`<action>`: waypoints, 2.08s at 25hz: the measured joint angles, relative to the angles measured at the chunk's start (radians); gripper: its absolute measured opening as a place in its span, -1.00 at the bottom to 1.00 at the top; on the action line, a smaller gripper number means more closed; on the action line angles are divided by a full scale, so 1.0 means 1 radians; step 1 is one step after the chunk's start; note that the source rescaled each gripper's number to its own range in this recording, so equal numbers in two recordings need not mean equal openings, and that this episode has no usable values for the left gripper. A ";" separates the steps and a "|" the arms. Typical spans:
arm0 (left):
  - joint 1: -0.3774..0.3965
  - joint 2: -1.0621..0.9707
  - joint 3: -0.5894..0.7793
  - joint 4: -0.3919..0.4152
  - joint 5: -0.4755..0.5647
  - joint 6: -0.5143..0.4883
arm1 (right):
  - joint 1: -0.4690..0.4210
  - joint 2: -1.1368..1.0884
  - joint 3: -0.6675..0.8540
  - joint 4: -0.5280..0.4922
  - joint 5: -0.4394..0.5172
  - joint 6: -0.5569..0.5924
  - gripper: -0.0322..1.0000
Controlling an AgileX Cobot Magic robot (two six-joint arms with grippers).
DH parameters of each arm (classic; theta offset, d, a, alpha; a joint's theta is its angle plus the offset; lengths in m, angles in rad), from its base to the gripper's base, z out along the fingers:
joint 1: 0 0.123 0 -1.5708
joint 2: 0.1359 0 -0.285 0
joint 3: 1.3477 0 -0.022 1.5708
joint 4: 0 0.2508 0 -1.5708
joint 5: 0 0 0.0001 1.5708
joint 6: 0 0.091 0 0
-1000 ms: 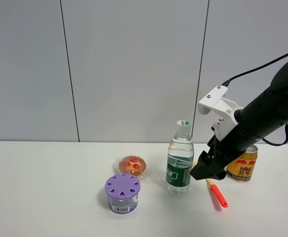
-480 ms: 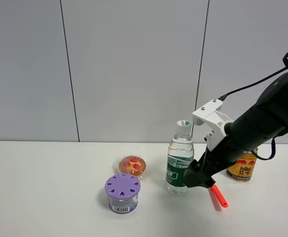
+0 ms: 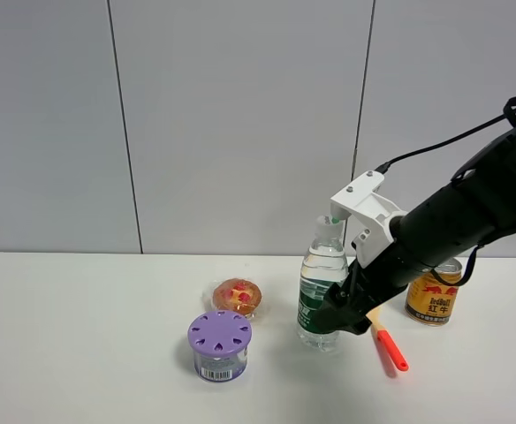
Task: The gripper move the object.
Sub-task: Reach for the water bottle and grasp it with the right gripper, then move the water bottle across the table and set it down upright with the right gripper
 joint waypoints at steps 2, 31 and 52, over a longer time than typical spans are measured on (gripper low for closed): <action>0.000 0.000 0.000 0.000 0.000 0.000 | 0.000 0.000 0.000 0.023 -0.001 -0.026 1.00; 0.000 0.000 0.000 0.000 0.000 0.000 | 0.004 0.010 0.000 0.550 0.018 -0.514 1.00; 0.000 0.000 0.000 0.000 0.000 0.000 | 0.010 0.089 -0.041 0.589 0.000 -0.566 0.22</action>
